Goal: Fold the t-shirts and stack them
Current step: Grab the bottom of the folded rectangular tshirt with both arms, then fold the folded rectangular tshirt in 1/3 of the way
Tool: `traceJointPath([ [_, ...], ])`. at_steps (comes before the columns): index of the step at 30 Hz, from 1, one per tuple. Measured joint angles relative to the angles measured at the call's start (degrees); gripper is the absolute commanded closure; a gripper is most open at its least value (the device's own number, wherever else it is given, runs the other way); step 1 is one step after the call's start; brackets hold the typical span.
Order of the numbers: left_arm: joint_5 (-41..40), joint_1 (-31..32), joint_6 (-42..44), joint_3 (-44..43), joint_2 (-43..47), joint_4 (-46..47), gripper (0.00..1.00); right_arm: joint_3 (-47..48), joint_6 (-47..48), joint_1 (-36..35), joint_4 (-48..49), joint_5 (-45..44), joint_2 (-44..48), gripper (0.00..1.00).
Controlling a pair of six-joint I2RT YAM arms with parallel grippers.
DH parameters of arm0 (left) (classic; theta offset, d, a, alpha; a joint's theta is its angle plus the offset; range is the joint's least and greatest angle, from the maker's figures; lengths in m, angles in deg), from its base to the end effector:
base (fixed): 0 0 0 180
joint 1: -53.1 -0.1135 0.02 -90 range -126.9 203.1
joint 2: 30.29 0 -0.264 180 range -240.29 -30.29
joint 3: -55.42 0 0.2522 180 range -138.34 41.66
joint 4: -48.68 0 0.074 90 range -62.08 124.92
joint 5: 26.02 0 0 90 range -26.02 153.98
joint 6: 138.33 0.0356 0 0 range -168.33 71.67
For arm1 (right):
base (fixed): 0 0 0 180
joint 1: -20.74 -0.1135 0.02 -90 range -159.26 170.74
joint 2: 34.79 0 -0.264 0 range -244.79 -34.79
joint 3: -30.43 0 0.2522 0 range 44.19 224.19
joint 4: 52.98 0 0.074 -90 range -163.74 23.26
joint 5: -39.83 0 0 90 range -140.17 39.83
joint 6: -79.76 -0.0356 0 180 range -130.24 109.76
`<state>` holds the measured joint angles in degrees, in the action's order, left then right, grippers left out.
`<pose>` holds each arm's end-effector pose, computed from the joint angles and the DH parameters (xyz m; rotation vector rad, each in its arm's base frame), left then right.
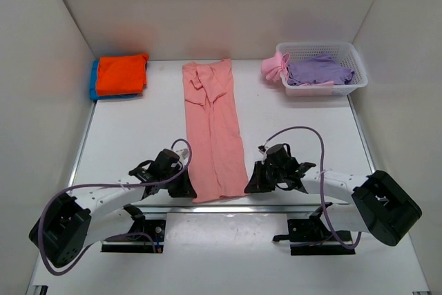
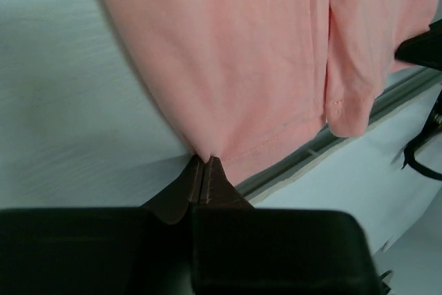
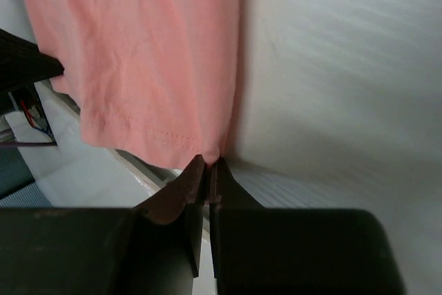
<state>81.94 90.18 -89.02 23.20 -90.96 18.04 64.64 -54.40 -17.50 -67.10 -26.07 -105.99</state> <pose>0.1273 -0.1100 0.1310 0.0340 2.7997 -0.8296 0.1506 0.1372 0.1288 -0.0638 2.7089 1.0623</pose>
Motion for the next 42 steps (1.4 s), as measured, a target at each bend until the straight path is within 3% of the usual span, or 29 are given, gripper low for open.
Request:
traceJointPath([
  [8,-0.2,2.1,-0.1,0.3,2.7,-3.5,1.00,2.3,-0.7,-6.0,-5.3,-0.3,-0.2,1.00],
  [16,-0.4,-5.0,3.6,-8.3,2.2,-13.3,1.00,11.6,1.4,-0.4,-15.2,3.9,-1.0,0.99],
  [21,0.3,-13.1,7.5,-18.2,-5.0,-13.5,1.00,20.3,4.1,7.9,-17.2,8.7,-4.9,1.00],
  [27,1.2,-22.0,11.5,-28.3,-16.7,-13.0,1.00,32.0,8.4,14.6,-20.2,13.0,-16.4,1.00],
  [33,2.4,-23.9,13.1,-39.4,-29.3,-10.4,1.00,46.6,12.8,17.2,-23.3,15.0,-28.9,1.00],
  [42,4.4,-26.3,13.2,-49.0,-42.3,-7.6,1.00,66.2,19.0,19.8,-31.2,15.5,-45.0,1.00],
])
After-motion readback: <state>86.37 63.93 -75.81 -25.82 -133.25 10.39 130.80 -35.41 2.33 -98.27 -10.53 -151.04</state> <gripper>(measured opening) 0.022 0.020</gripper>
